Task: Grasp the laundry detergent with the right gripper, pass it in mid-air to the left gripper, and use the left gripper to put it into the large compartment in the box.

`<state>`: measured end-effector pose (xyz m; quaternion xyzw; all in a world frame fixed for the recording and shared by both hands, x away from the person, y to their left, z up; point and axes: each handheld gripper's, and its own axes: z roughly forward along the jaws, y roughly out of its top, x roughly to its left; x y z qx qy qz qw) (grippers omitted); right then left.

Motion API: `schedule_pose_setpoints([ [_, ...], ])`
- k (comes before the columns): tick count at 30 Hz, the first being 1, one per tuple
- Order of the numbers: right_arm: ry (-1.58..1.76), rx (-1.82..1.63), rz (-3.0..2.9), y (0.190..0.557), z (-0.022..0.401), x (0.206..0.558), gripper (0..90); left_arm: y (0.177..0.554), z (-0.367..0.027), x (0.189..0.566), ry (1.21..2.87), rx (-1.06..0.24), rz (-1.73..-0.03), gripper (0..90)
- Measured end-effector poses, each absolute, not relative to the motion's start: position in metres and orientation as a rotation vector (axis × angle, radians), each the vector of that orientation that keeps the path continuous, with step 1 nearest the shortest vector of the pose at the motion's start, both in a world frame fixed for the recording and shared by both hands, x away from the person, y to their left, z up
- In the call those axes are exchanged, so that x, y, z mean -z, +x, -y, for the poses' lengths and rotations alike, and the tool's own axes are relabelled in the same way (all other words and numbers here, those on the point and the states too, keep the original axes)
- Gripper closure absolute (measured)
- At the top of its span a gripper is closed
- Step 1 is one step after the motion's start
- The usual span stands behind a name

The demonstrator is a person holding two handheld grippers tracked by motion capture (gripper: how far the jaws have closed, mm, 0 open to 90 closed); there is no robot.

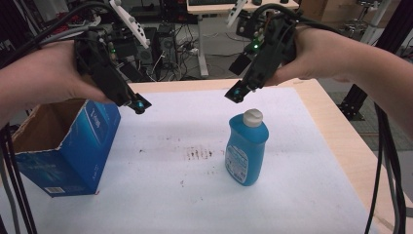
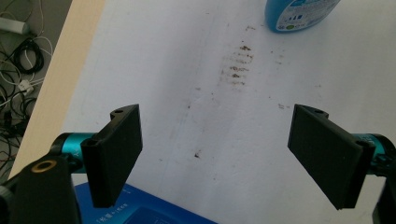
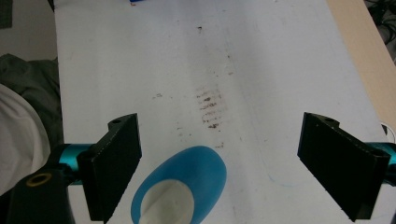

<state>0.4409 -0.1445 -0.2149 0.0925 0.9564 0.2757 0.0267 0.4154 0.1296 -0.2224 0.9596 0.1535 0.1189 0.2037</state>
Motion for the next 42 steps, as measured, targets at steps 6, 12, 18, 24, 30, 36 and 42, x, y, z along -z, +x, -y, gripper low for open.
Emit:
schedule_pose_setpoints([
  [6, 0.348, -0.908, -2.908, 0.434, 0.165, 0.21, 12.7, 0.414, -0.129, 0.223, 2.675, -0.331, -0.431, 18.0],
  [12, 0.399, -0.981, -2.861, 0.425, 0.184, 0.208, 12.7, 0.413, -0.128, 0.223, 2.68, -0.334, -0.419, 18.0],
  [18, 0.449, -1.01, -2.825, 0.413, 0.2, 0.212, 12.7, 0.411, -0.128, 0.222, 2.676, -0.338, -0.414, 18.0],
  [24, 0.488, -1.045, -2.783, 0.4, 0.211, 0.221, 12.7, 0.41, -0.127, 0.223, 2.678, -0.338, -0.408, 18.0],
  [30, 0.531, -1.061, -2.762, 0.388, 0.217, 0.234, 12.7, 0.41, -0.127, 0.222, 2.674, -0.341, -0.398, 17.9],
  [36, 0.606, -1.078, -2.722, 0.376, 0.223, 0.255, 12.7, 0.41, -0.127, 0.224, 2.673, -0.332, -0.389, 18.0],
  [42, 0.688, -1.105, -2.69, 0.371, 0.225, 0.271, 12.7, 0.41, -0.127, 0.223, 2.67, -0.331, -0.385, 18.0],
])
